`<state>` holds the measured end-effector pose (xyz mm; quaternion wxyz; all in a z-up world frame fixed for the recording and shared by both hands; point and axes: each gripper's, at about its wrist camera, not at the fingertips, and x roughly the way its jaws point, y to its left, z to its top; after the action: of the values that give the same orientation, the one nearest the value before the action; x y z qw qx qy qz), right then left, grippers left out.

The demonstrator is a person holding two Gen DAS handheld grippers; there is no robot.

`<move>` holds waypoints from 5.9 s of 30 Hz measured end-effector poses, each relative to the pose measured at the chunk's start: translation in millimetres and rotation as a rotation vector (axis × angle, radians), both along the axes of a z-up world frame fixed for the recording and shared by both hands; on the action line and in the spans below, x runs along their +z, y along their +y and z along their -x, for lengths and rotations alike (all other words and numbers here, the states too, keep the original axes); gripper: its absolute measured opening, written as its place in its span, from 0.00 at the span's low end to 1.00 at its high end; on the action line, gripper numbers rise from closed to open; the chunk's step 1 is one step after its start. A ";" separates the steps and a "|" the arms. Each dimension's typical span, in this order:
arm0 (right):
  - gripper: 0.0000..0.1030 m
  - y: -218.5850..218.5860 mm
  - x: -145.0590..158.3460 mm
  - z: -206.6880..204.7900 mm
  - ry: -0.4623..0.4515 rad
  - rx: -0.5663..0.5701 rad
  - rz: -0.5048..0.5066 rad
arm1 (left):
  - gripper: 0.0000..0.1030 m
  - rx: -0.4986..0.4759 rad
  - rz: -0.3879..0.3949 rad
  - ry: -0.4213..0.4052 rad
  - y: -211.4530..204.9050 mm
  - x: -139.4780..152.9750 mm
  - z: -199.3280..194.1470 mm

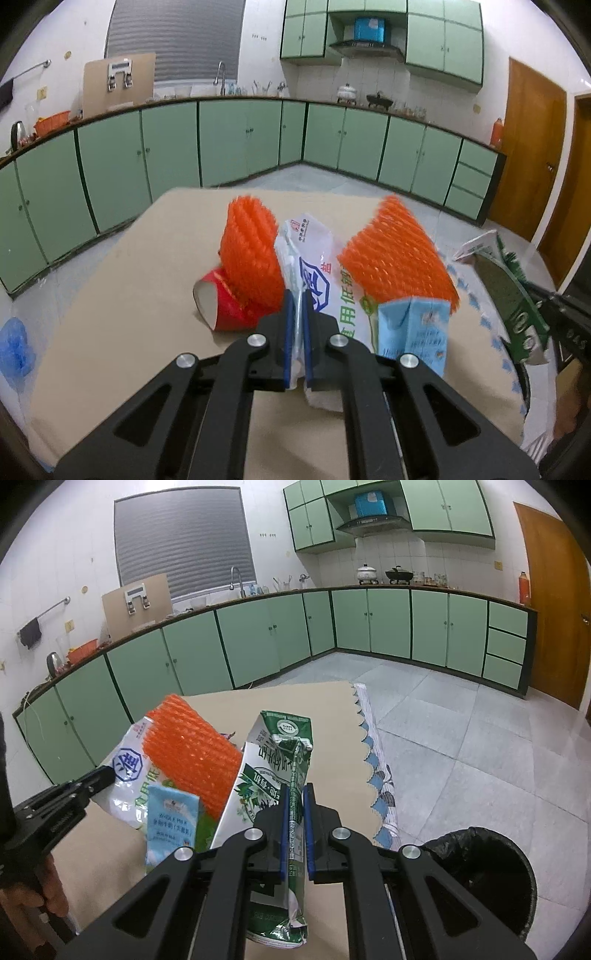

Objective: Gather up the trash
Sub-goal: 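Grasp the blue whole milk carton with the left gripper and lift it, then carry both cartons over the bin and open both grippers to drop them, then move both tools back over the trash pile on the table, then grasp the orange foam fruit net with the right gripper and lift it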

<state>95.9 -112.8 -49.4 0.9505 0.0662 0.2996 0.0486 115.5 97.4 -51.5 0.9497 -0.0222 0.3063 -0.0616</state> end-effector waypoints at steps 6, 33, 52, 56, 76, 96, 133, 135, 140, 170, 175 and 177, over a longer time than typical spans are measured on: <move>0.07 -4.7 -3.2 3.4 0.016 -0.009 0.012 | 0.38 0.011 0.015 0.041 3.4 -9.1 3.9; 0.07 -43.9 -7.6 35.2 0.036 -0.090 0.006 | 0.52 -0.098 -0.086 0.085 -89.1 -47.3 23.8; 0.07 -103.8 -9.0 64.7 0.020 -0.212 -0.017 | 0.39 -0.224 -0.025 0.012 -138.9 -11.3 41.7; 0.07 -127.0 -10.6 76.1 0.022 -0.265 -0.012 | 0.39 -0.281 -0.013 0.012 -164.2 -9.5 43.4; 0.07 -220.4 -23.5 117.6 0.056 -0.480 -0.002 | 0.39 -0.552 0.025 0.041 -312.2 -29.7 44.9; 0.18 -261.4 -58.9 95.3 0.172 -0.565 -0.074 | 0.57 -0.670 0.014 0.128 -362.3 -58.8 22.8; 0.91 -82.3 8.9 22.4 -0.047 -0.268 -0.007 | 0.83 -0.063 -0.096 -0.068 -95.5 29.1 8.1; 0.91 -66.5 6.0 14.5 -0.047 -0.236 0.002 | 0.83 -0.022 -0.103 -0.053 -74.4 25.8 6.1; 0.91 -26.4 -2.0 -6.9 -0.040 -0.156 0.033 | 0.83 0.058 -0.087 -0.002 -34.7 13.9 0.6; 0.21 44.6 -54.8 -89.5 0.176 0.183 -0.047 | 0.83 0.118 -0.081 0.038 12.9 -8.2 -18.7; 0.13 39.6 -42.5 -77.5 0.128 0.193 -0.055 | 0.83 0.092 -0.057 0.051 4.3 -10.2 -12.9; 0.13 35.2 -35.8 -70.6 0.102 0.185 -0.061 | 0.83 0.077 -0.048 0.057 -0.4 -12.0 -10.4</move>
<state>166.5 -77.6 -85.2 0.9230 0.0696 0.3508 0.1420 125.9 96.9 -63.5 0.9425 -0.0128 0.3337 -0.0171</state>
